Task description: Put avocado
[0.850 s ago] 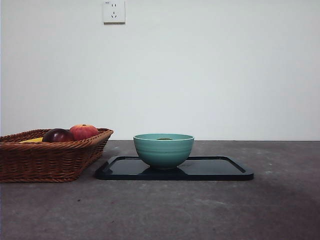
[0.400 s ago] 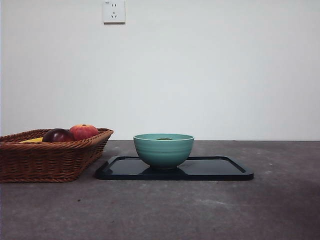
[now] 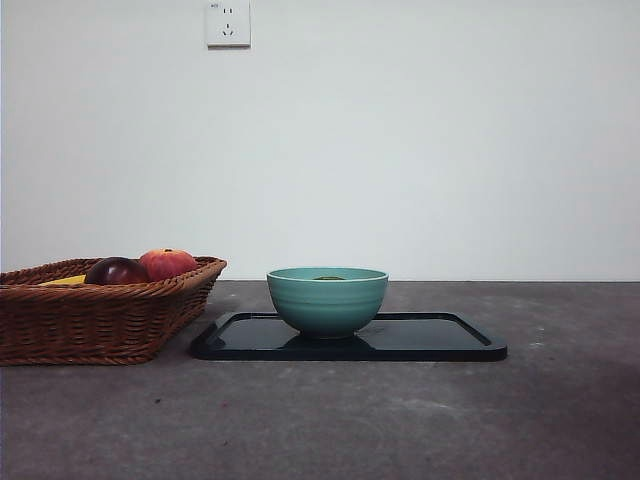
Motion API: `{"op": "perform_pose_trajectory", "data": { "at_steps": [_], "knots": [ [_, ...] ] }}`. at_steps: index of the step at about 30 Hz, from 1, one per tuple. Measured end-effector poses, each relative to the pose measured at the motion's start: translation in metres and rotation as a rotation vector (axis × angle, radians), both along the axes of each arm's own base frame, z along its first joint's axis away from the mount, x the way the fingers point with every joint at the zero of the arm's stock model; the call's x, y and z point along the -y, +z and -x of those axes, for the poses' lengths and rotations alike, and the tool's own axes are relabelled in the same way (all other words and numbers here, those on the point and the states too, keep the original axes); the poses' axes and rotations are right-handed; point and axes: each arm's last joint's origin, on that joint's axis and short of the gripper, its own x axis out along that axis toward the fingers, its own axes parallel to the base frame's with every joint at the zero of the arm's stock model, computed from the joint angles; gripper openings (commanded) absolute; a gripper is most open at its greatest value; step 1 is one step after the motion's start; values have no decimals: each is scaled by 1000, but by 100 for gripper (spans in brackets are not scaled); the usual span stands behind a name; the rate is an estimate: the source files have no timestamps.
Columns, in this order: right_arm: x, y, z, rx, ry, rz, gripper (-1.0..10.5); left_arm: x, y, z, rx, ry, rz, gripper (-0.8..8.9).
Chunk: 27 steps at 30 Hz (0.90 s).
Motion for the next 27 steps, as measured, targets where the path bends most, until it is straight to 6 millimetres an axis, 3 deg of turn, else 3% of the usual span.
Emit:
{"op": "perform_pose_trajectory", "data": {
  "at_steps": [27],
  "knots": [
    [-1, 0, 0, 3, 25, -4, 18, 0, 0, 0, 0, 0, 0, 19]
  ]
}}
